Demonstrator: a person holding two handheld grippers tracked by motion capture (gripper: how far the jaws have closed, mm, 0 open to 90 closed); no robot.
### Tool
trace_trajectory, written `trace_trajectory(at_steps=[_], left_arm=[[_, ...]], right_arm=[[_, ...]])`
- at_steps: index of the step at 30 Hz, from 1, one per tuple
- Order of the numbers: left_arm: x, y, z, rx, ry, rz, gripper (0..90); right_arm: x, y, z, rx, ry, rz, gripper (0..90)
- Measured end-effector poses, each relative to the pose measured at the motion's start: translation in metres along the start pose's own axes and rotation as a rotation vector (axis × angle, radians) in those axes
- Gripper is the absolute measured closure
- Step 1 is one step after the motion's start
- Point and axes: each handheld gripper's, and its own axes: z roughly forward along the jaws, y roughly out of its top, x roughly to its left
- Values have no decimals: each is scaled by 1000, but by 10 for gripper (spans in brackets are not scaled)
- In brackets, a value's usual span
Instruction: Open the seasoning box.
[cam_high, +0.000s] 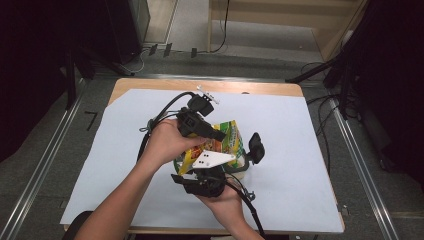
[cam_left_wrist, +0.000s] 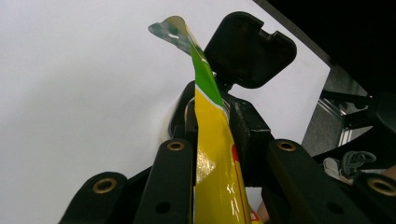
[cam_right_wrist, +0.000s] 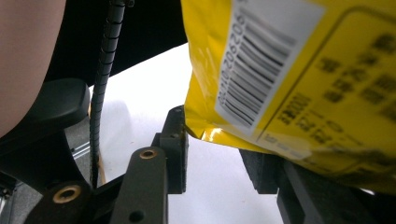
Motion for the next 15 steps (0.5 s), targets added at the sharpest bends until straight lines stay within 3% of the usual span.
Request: trace_trajectory(at_steps=[4, 7, 15], left_arm=[[-1, -2, -1, -10, 9, 9, 780], [-6, -3, -2, -18, 21, 21, 778], [-14, -5, -9, -54, 20, 43, 760]], right_arm=[[3, 0, 2, -1, -11, -9, 597], [4, -1, 2, -2, -21, -11, 652], [4, 0, 0, -18, -25, -12, 668]])
